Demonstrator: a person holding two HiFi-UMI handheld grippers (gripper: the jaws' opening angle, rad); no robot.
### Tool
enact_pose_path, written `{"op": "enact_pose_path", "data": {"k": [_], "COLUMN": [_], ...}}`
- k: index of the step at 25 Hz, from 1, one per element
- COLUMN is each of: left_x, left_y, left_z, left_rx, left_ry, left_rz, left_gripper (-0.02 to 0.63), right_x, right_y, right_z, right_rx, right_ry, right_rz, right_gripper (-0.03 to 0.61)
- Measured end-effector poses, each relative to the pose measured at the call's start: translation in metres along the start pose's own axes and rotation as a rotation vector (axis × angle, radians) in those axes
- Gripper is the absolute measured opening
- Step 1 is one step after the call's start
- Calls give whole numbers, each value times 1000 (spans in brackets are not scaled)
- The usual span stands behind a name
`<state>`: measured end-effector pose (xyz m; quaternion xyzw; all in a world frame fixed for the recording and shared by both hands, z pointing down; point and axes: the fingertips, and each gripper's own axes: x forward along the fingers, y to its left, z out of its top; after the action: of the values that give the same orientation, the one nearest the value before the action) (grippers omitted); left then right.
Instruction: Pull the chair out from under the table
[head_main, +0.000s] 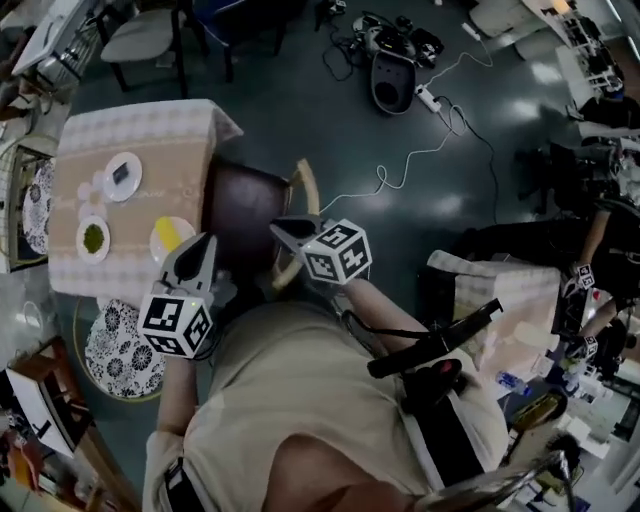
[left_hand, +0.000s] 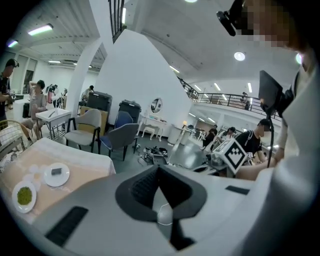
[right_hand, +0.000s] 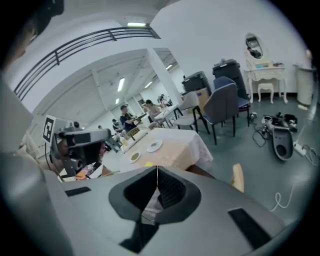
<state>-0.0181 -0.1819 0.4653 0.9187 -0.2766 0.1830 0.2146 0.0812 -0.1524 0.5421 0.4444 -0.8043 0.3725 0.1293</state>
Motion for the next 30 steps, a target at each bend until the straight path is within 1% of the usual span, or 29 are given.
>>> {"op": "enact_pose_path", "data": {"k": [2, 4, 6, 10, 13, 16, 17, 18, 19, 21, 24, 27, 30], "left_x": [2, 3, 5, 19, 27, 37, 39, 40, 40, 40, 43, 45, 46], "left_y": [2, 4, 3, -13, -29, -40, -41, -40, -38, -34, -32, -31, -31], "left_z": [-4, -9, -8, -2, 11, 19, 20, 20, 19, 14, 3, -10, -22], "left_rx": [-12, -29, -26, 29, 76, 126, 136, 143, 144, 137, 122, 108, 95], "left_ry": [16, 41, 58, 81, 80, 81, 81, 83, 86, 97, 111, 133, 159], "left_rz": [-15, -20, -39, -105, -121, -142, -152, -160, -164, -163, -151, -143, -138], "left_gripper": [8, 8, 8, 8, 8, 8, 8, 8, 8, 8, 8, 8, 8], "right_x": [-2, -4, -1, -6, -16, -25, -27, -26, -24, -22, -24, -25, -27], "right_y": [-15, -15, -9, 10, 12, -6, -12, -19, -26, -45, -83, -114, -145], "right_z": [-6, -6, 2, 10, 15, 4, -3, -11, -20, -38, -60, -85, -119], "right_rx": [49, 75, 77, 100, 102, 130, 153, 177, 196, 204, 192, 207, 234], "right_ry": [8, 6, -4, -40, -67, -66, -56, -40, -20, 24, 79, 131, 220], "right_rz": [-52, -58, -47, -10, -20, -92, -117, -141, -171, -257, -374, -450, -532], "right_gripper": [8, 8, 8, 8, 8, 14, 85, 218, 261, 279, 287, 288, 298]}}
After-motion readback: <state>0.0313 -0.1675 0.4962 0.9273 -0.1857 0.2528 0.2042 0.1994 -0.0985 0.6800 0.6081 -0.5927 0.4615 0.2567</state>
